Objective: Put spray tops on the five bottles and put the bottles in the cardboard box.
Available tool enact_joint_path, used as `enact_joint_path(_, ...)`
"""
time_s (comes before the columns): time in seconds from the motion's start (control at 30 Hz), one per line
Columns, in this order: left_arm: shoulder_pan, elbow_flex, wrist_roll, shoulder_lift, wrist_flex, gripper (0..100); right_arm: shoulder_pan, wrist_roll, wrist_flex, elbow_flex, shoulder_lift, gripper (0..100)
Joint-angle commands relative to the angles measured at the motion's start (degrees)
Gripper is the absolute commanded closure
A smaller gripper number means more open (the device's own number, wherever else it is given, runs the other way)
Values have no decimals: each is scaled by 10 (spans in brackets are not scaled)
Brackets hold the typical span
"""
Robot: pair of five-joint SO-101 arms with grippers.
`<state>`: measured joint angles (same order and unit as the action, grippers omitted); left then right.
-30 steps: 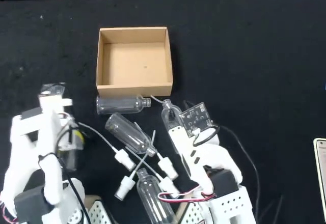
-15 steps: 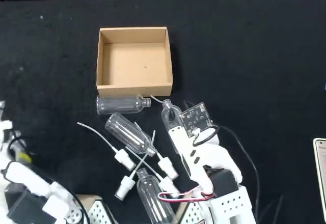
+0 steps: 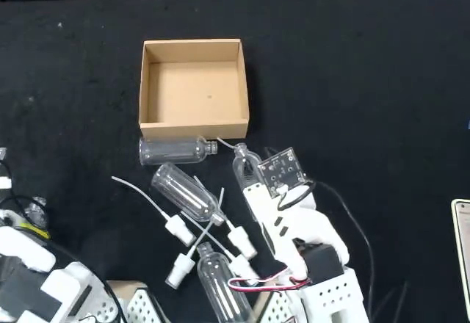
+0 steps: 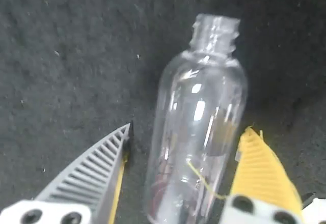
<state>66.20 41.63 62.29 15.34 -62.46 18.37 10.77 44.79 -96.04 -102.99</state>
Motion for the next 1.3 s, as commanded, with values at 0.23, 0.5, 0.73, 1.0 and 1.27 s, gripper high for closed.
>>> enact_joint_path(0.23, -60, 5, 11, -1, 1, 700, 10, 4, 4, 14, -57, 864)
enact_joint_path(0.5, -58, 39, 58, -1, 1, 703, 10, 4, 4, 14, -57, 864)
enact_joint_path(0.73, -62, 43, 64, -1, 23, 704, 10, 4, 4, 14, -57, 864)
enact_joint_path(1.0, -58, 95, 63, 14, 105, 793, 10, 3, 4, 14, -57, 864)
enact_joint_path(1.27, -73, 83, 62, 102, 31, 952, 10, 1, 4, 14, -57, 864)
